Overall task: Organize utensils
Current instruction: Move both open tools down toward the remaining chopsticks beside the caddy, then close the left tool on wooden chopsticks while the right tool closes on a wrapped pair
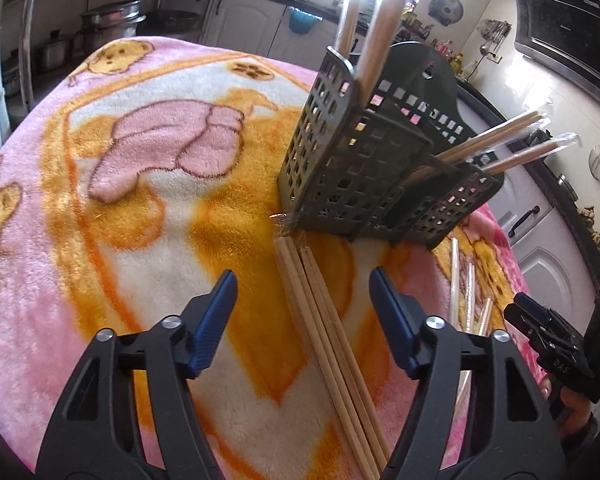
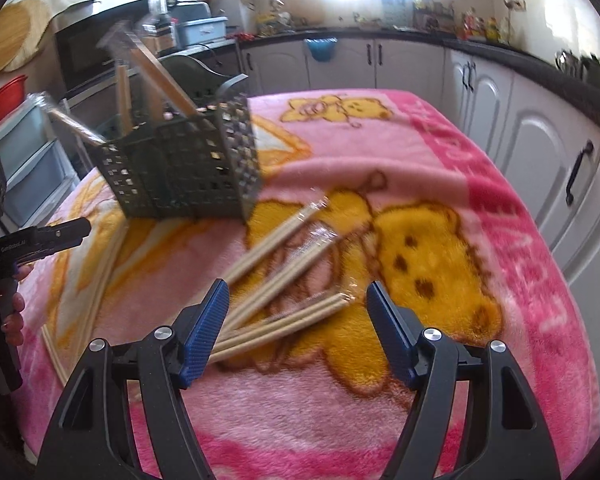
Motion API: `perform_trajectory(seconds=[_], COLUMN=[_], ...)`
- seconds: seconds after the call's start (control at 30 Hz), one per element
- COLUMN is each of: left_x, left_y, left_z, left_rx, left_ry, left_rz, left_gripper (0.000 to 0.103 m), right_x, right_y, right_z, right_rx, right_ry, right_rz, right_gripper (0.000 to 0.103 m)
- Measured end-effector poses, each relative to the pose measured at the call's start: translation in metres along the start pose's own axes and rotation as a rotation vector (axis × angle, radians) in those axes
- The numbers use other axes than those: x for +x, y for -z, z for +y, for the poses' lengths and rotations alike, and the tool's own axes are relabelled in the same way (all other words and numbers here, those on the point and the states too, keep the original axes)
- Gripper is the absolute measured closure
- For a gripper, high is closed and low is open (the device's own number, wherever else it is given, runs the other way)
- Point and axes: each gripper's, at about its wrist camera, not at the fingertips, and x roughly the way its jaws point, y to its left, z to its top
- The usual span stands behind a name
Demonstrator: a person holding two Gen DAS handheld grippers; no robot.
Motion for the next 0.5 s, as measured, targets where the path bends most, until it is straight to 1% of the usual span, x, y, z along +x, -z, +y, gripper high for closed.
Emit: perform_trajectory(seconds=[0.1, 0.3, 0.37, 0.47, 0.5], left_x=[0.006, 0.016, 0.019, 0.023, 0.025], left_y=[-0.005, -0.015, -0.018, -0.021, -0.022], left_z=[0.003, 0.009, 0.011, 0.014, 0.015], left_rx=[-0.009, -0.025, -0.025, -0.031, -0.034], left_ry=[0.000, -0.006, -0.005, 0.003, 0.008], left_rz=[0.005, 0.007, 0.008, 0.012, 0.014], left_gripper=[0.052, 0.057, 0.059, 0.063, 0.065], right_x=[0.013, 0.033, 0.036, 0.038, 0.038], right_y=[-0.002, -0.004, -0.004, -0.006, -0.005], right_z=[-0.010, -0.025, -0.026, -0.029, -0.029], right_rx=[0.039, 0.116, 0.125, 0.127, 0.126], right_ry=[-0.008, -0.039, -0.040, -0.034, -0.032], right_rz=[0.037, 0.096, 0.103, 0.104, 0.104], right_gripper=[0.044, 0.058, 0.062, 0.071, 0.076])
